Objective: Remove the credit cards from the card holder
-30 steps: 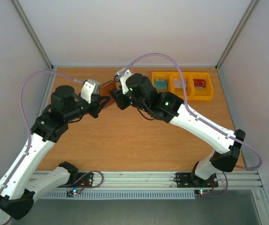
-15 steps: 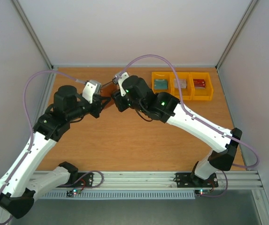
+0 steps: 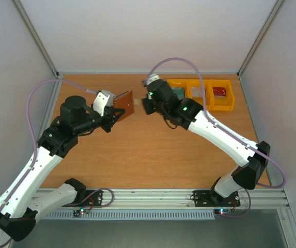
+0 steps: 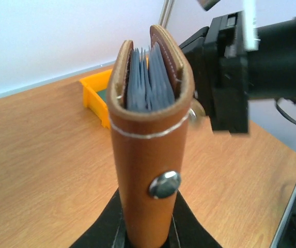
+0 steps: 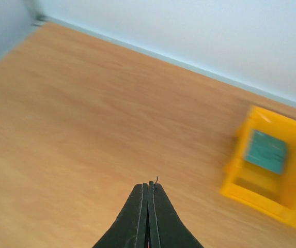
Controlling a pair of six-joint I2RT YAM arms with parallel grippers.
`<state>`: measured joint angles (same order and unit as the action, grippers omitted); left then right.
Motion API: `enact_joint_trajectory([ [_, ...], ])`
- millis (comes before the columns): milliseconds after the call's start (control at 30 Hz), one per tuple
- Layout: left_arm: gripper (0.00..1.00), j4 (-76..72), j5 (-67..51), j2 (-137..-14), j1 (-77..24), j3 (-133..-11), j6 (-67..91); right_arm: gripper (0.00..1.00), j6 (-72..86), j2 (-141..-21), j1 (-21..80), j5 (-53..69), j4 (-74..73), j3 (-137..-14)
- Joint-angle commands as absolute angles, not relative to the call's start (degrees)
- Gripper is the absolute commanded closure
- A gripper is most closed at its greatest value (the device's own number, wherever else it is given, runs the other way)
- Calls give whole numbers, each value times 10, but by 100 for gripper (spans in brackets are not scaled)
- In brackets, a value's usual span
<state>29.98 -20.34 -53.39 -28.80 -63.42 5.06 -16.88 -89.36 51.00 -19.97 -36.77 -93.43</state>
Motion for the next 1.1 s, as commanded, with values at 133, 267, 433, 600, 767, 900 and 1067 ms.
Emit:
enact_joint_trajectory([
  [133,100,271,-229,-507,-289,-627,43,94,-256,-771,364,-5,-370,-830],
  [267,100,262,-278,-508,-289,-617,38,53,-319,-715,364,221,-386,-809],
  [433,100,258,-258,-515,-289,-613,56,10,-260,-648,370,367,-232,-714],
  [600,100,222,-348,-514,-289,-600,70,2,-210,-659,397,361,-85,-665],
  [767,100,210,-369,-519,-289,-599,96,4,-184,-704,410,333,-82,-694],
  [900,100,211,-391,-514,-289,-599,92,22,-176,-707,387,336,-95,-697],
  [1067,100,166,-474,-508,-289,-590,100,52,-145,-693,327,526,-68,-670],
])
